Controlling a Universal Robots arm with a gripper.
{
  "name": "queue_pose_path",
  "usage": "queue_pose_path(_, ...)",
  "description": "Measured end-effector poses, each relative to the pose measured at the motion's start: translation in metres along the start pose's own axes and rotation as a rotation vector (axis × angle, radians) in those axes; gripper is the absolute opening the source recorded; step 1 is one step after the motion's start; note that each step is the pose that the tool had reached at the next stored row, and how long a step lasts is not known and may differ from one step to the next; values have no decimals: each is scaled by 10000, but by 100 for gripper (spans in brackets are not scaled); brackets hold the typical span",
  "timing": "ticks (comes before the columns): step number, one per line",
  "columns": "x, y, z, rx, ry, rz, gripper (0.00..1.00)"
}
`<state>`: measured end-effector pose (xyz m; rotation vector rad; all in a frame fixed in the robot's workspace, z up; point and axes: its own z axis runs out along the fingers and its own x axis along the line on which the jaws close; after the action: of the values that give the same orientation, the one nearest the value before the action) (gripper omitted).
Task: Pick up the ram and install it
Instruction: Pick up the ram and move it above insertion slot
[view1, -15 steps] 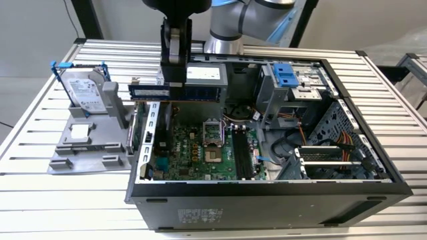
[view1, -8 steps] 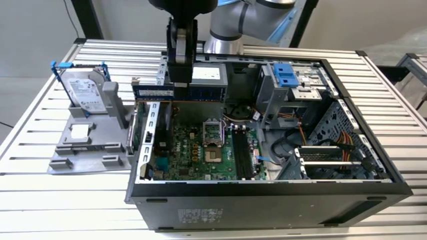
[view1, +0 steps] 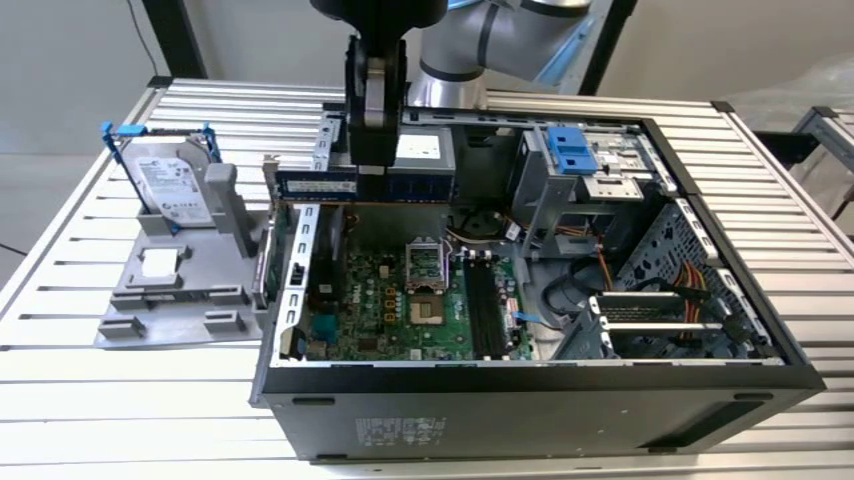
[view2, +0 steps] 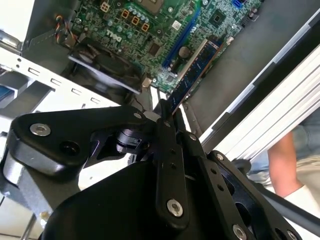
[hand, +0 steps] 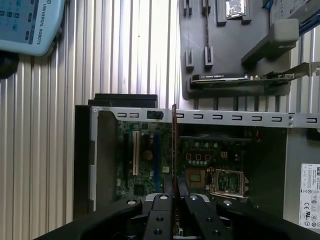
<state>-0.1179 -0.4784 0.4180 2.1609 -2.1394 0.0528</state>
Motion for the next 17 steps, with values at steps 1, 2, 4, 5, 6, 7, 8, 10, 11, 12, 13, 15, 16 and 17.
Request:
queue_pose_path(1,0,-10,-1,-1,5,1,0)
queue_pose_path(2,0,-20,-1,-3,10,0,0)
queue_pose_path(4,0,-40,-2,-5,19,1,0)
queue_pose_path(5,1,-50,-2,-5,24,0,0)
queue_pose_path(6,1,-59,-2,-6,29,0,0)
queue_pose_path(7,1,-69,-3,-8,34,1,0)
queue_pose_path(8,1,-79,-4,-9,39,1,0)
queue_pose_path(10,1,-100,-5,-13,49,0,0)
queue_pose_path(11,1,-111,-5,-14,53,1,0)
queue_pose_path(12,1,-122,-6,-17,57,0,0)
queue_pose_path(13,2,-132,-6,-19,62,1,0)
queue_pose_path(15,2,-153,-7,-22,70,0,0)
queue_pose_path(16,2,-162,-7,-24,74,1,0)
queue_pose_path(17,2,-172,-8,-25,78,1,0)
